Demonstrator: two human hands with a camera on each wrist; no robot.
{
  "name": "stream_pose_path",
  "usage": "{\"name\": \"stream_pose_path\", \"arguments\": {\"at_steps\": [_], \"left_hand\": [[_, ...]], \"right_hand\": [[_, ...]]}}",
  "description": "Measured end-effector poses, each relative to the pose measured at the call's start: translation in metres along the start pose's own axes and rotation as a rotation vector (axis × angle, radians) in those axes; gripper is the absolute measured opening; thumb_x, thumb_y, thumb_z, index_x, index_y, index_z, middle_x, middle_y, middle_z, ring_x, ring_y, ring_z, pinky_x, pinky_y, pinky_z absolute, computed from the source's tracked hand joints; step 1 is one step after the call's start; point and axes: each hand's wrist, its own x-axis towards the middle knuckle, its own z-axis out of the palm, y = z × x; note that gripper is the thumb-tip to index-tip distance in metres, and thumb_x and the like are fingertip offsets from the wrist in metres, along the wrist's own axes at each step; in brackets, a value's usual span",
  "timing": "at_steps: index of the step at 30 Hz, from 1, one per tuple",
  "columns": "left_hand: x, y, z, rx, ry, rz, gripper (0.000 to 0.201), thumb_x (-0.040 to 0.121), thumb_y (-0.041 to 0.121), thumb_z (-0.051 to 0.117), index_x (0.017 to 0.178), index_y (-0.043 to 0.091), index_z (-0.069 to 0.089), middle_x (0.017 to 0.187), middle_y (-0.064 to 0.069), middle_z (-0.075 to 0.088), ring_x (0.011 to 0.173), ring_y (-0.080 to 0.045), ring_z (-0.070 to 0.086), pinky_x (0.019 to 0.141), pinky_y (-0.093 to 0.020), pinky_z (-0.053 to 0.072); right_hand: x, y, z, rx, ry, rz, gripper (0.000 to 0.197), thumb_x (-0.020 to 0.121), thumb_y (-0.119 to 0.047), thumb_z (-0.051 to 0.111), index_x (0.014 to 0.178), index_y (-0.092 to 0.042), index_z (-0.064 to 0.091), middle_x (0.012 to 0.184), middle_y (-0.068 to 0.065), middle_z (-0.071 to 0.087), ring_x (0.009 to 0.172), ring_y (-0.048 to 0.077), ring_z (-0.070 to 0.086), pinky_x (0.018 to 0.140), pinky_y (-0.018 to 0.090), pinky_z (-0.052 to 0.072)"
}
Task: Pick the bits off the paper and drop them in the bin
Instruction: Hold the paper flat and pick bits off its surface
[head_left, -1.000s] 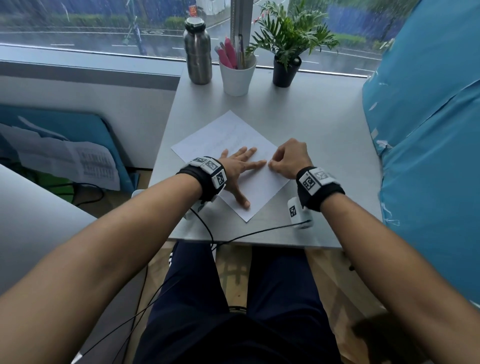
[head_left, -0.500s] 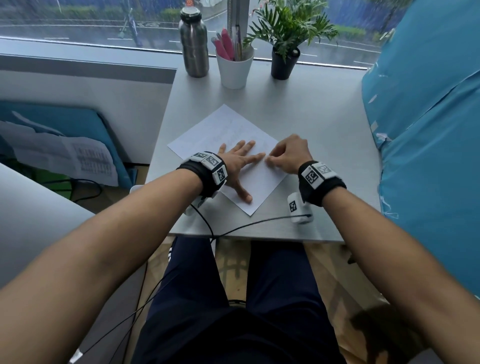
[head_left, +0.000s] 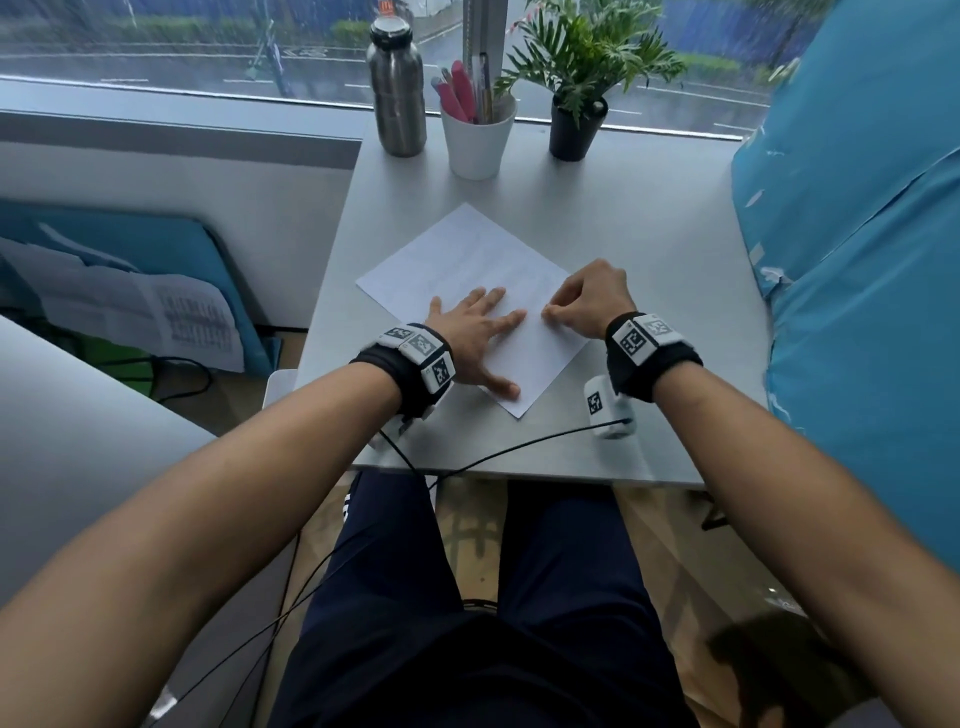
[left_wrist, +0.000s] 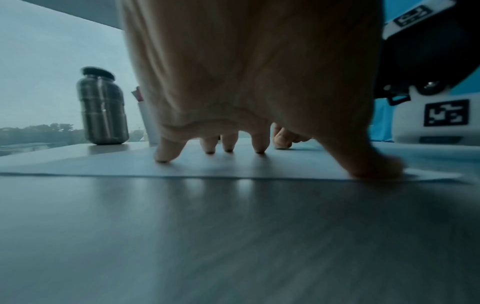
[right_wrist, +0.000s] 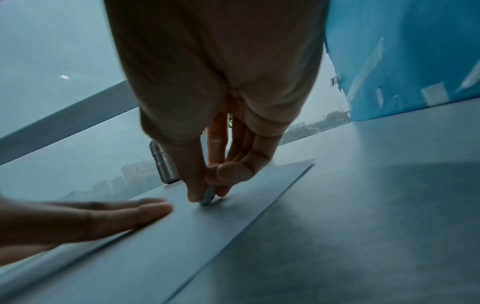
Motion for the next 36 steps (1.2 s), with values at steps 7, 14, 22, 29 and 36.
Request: {"name": "stream_pose_path", "arguments": {"at_steps": [7,14,22,29,36], "left_hand": [[0.001,-0.004,0.011,-0.025,-0.059,-0.016,0.142,0.043,0.096,0.059,0.150,0.043,-0.018,0.158,0.005,-0.031,0.146,-0.022,-0.027,0.109,-0.070,-0.012],[0.003,-0.003,0.011,-0.043,-0.073,-0.029,0.144,0.039,0.097,0.057,0.149,0.045,-0.020,0.157,0.006,-0.033,0.145,-0.022,-0.029,0.108,-0.070,-0.013],[0.001,-0.002,0.011,-0.043,-0.074,-0.033,0.143,0.040,0.096,0.058,0.149,0.045,-0.020,0.157,0.007,-0.034,0.145,-0.022,-0.029,0.108,-0.071,-0.012],[0.001,-0.001,0.012,-0.052,-0.063,-0.049,0.144,0.038,0.098,0.055,0.148,0.046,-0.020,0.157,0.007,-0.033,0.145,-0.022,-0.029,0.108,-0.071,-0.012],[-0.002,0.003,0.009,-0.048,-0.060,-0.060,0.140,0.042,0.097,0.056,0.148,0.045,-0.019,0.157,0.006,-0.033,0.145,-0.023,-0.028,0.109,-0.070,-0.012]], "right_hand": [[-0.045,-0.022,0.031,-0.029,-0.171,-0.186,0.011,0.072,-0.019,0.079,0.078,-0.009,0.078,0.076,0.003,0.074,0.065,0.010,0.065,0.058,0.008,0.046],[-0.036,-0.024,0.026,0.011,-0.136,-0.150,0.011,0.071,-0.017,0.080,0.079,-0.010,0.079,0.078,0.003,0.076,0.066,0.007,0.065,0.066,0.016,0.052],[-0.039,-0.018,0.026,0.036,-0.133,-0.130,0.011,0.070,-0.017,0.081,0.077,-0.010,0.079,0.075,0.001,0.073,0.065,0.006,0.062,0.055,0.003,0.040],[-0.030,-0.014,0.017,0.028,-0.081,-0.102,0.014,0.071,-0.021,0.081,0.082,-0.011,0.080,0.078,0.000,0.076,0.071,0.008,0.067,0.065,0.012,0.051],[-0.032,-0.008,0.012,0.008,-0.093,-0.112,0.013,0.072,-0.021,0.079,0.081,-0.011,0.080,0.079,0.002,0.077,0.071,0.008,0.067,0.070,0.014,0.050]]}}
